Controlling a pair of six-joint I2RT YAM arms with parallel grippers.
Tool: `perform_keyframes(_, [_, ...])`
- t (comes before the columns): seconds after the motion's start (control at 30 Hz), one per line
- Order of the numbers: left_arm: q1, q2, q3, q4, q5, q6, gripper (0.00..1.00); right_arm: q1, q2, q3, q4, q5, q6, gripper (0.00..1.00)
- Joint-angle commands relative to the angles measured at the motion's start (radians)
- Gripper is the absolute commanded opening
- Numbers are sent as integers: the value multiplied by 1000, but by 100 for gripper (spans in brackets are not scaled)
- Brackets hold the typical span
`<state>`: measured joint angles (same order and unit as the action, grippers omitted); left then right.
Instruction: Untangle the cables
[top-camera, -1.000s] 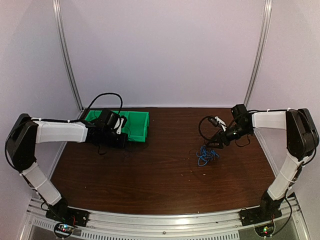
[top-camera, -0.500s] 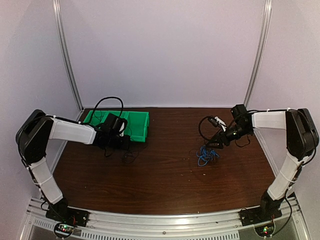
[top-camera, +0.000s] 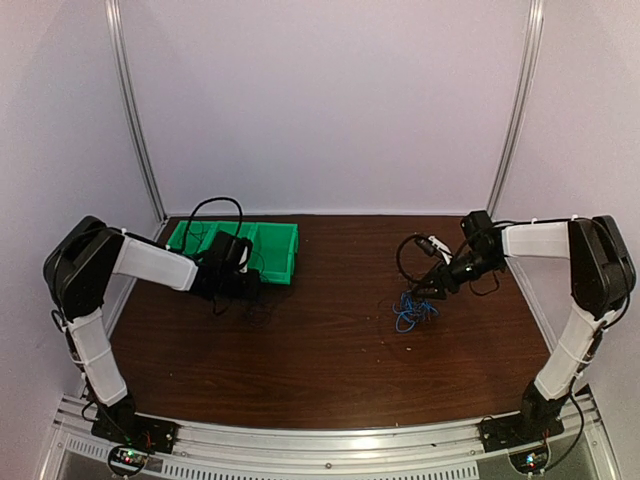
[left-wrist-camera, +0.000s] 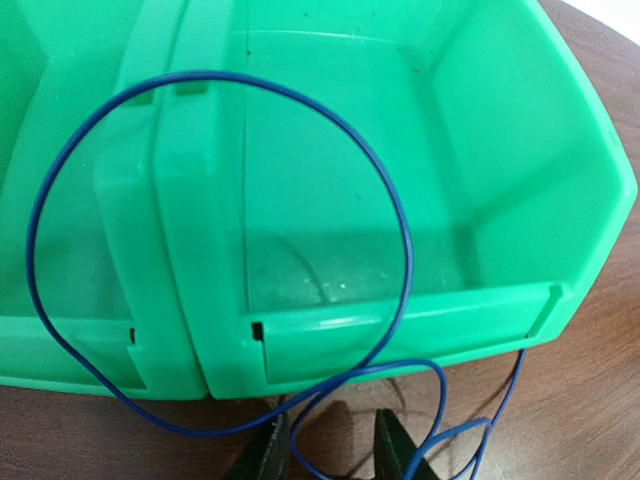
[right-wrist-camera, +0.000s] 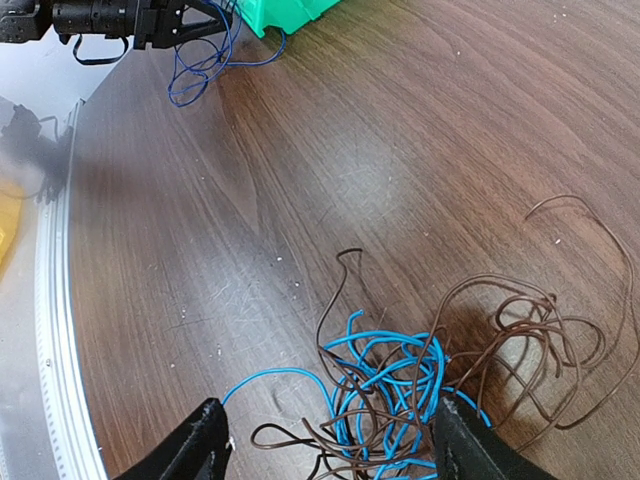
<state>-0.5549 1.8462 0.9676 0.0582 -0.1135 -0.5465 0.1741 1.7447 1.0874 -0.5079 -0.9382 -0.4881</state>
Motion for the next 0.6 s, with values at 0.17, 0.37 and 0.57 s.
perform_keyframes(0.17, [16,46,-9,105,-8,-28,7,5,18,19,-14,3,-10,71])
perform_keyframes(0.37, [13,-91,-56,58,39,-15,0,5,14,18,-16,0,-13,71])
perform_keyframes(0.57, [13,-363,-80,-66,42,7,0,5,26,25,-22,-10,-17,71])
